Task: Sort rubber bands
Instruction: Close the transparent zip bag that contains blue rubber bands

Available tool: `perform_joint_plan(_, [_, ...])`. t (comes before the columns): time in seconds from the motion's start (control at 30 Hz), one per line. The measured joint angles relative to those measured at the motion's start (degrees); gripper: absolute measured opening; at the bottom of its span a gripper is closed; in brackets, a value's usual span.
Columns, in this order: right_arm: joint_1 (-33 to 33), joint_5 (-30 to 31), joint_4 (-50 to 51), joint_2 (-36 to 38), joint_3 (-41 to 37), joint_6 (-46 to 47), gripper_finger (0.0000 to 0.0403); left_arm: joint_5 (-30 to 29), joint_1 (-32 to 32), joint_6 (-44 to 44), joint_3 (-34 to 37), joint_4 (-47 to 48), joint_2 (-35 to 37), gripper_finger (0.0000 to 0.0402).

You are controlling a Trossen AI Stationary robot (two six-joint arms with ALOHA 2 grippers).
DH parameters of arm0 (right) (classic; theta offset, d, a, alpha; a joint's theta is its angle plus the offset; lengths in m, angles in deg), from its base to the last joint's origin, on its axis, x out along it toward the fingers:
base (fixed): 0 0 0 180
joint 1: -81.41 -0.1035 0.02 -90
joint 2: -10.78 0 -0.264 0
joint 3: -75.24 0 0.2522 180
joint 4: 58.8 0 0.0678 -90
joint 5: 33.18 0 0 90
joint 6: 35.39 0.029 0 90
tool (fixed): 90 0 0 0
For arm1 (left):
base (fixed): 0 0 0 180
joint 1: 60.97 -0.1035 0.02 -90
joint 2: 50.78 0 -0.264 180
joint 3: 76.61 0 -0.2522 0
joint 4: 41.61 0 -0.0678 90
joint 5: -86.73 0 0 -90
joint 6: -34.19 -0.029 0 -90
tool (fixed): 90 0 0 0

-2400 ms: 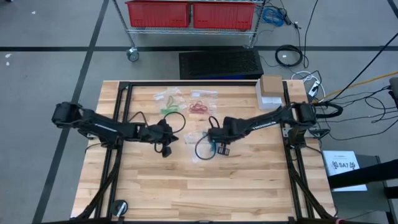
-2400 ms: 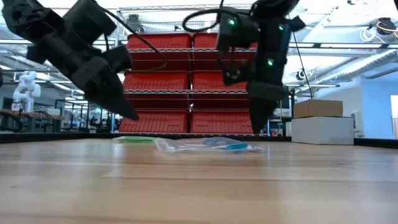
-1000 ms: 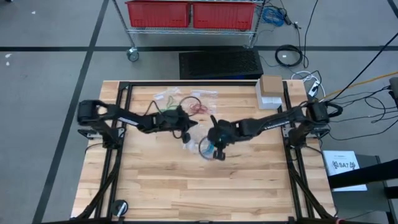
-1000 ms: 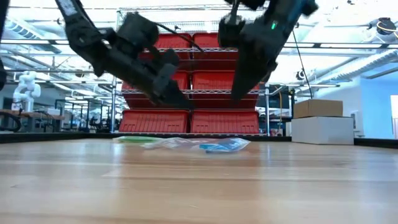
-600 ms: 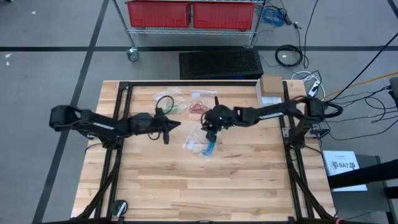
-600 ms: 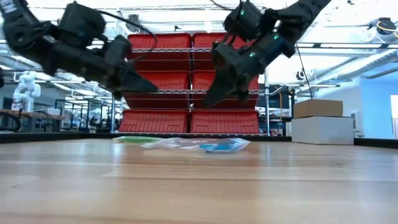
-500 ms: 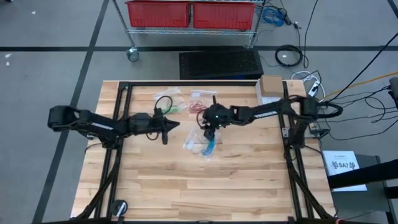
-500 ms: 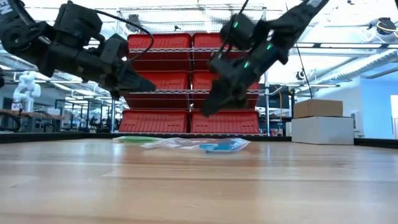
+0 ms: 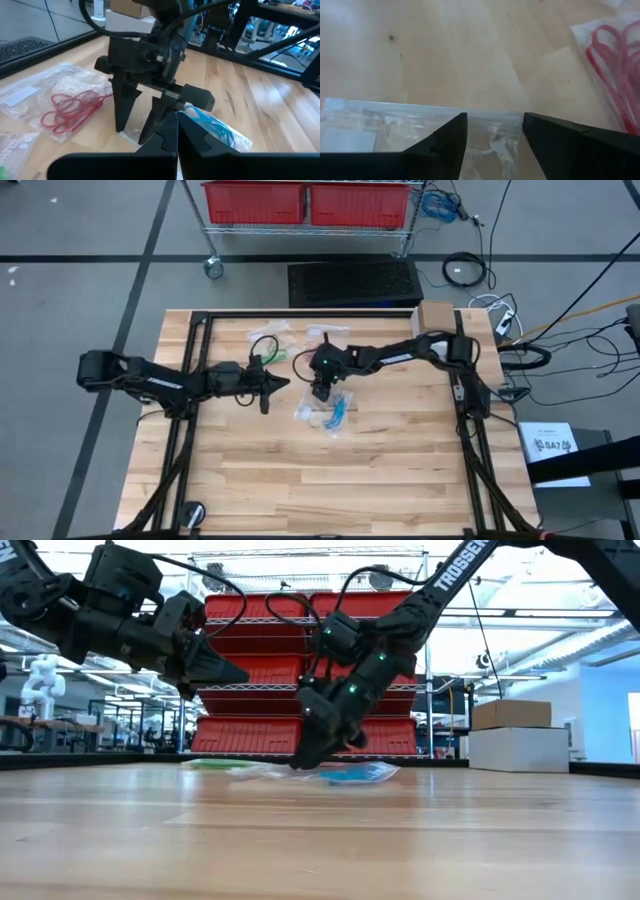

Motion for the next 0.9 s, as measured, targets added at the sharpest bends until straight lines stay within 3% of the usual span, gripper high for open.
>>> perform_joint_plan(0.2, [-0.32, -2.35, 0.92, -1.57, 0.57, 0.21, 0.0165, 0.00, 0.00, -0.07, 0.00, -0.04, 0.00, 0.0001])
perform_joint_plan(0.47, [-2.23, -5.05, 2.76, 0.37, 0.24, -1.98, 0.0011, -0.02, 0.00, -0.02, 0.00, -0.80, 0.00, 0.0004])
perform_joint_plan(0.6, [-3.05, -5.54, 5.15, 2.92, -0.05, -2.66, 0.0005, -0.02, 0.00, 0.00, 0.00, -1.70, 0.00, 0.0005])
perform_joint_plan(0.8, [-4.99, 2.39, 11.40, 10.70, 0.06, -4.70, 0.0001, -0.02, 0.00, 0.00, 0.00, -2.33, 0.04, 0.0005])
perform_joint_plan(0.9, [-5.88, 3.26, 15.88, 15.02, 0.20, -5.43, 0.0000, -0.02, 0.00, -0.02, 0.00, -2.66, 0.04, 0.0005])
